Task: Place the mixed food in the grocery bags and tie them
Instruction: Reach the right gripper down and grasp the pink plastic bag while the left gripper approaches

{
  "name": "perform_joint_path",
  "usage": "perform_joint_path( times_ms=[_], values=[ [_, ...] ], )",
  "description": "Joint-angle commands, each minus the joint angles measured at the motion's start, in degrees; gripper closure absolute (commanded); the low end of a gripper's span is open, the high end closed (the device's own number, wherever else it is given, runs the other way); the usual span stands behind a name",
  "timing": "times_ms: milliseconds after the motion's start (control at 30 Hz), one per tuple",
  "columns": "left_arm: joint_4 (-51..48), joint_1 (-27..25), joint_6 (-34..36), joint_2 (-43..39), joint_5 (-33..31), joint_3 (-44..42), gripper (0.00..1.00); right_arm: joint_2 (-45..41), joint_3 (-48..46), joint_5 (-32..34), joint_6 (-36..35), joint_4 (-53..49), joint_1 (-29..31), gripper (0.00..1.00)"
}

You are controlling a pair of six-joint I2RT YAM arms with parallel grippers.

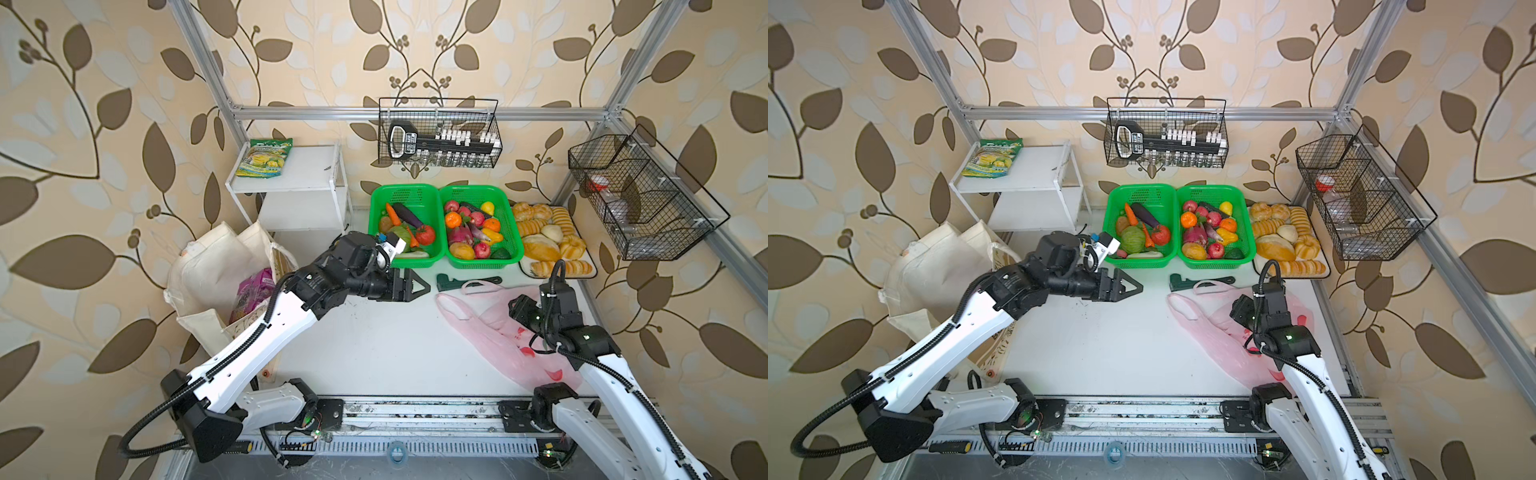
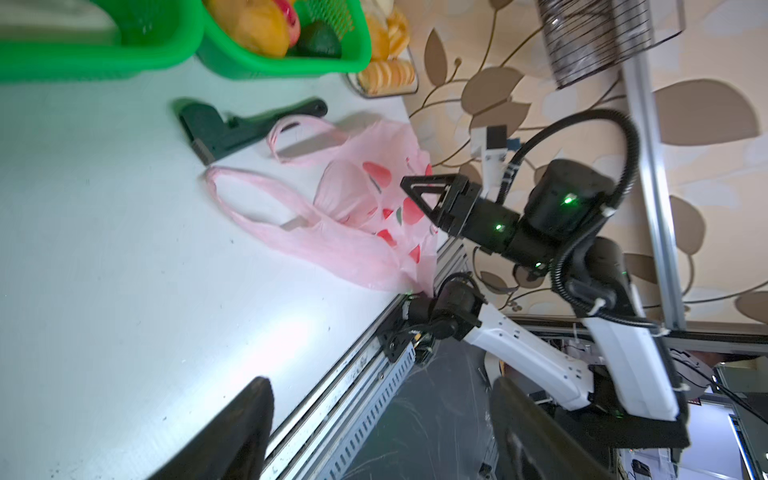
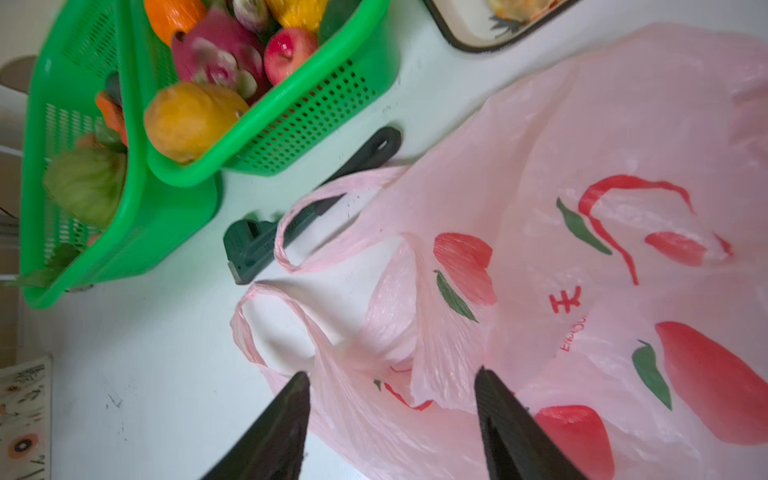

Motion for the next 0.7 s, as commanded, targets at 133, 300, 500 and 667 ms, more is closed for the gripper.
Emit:
perform_joint_path(
  times_ms=[133, 300, 500, 667],
  values=[
    [2.7, -1.2, -2.3, 0.4, -9.7, -1.7, 0.17, 10.5, 1.6, 4.5, -0.5, -3.3, 5.7, 0.40],
    [2.1, -1.3, -2.4, 0.1, -12.2, -2.4, 0.16, 15.0, -0.3, 8.7, 1.5, 0.9, 8.0, 0.42],
    [0.4, -1.3, -2.4, -0.1, -14.1, -3.3, 0.16, 18.3, -1.6, 12.3, -1.1, 3.0, 7.4, 0.64],
    [-0.8, -1.3, -2.0, -0.7, -17.1, -3.5, 0.16, 17.0, -0.8, 12.7, -3.9, 0.3, 8.9, 0.90]
  ],
)
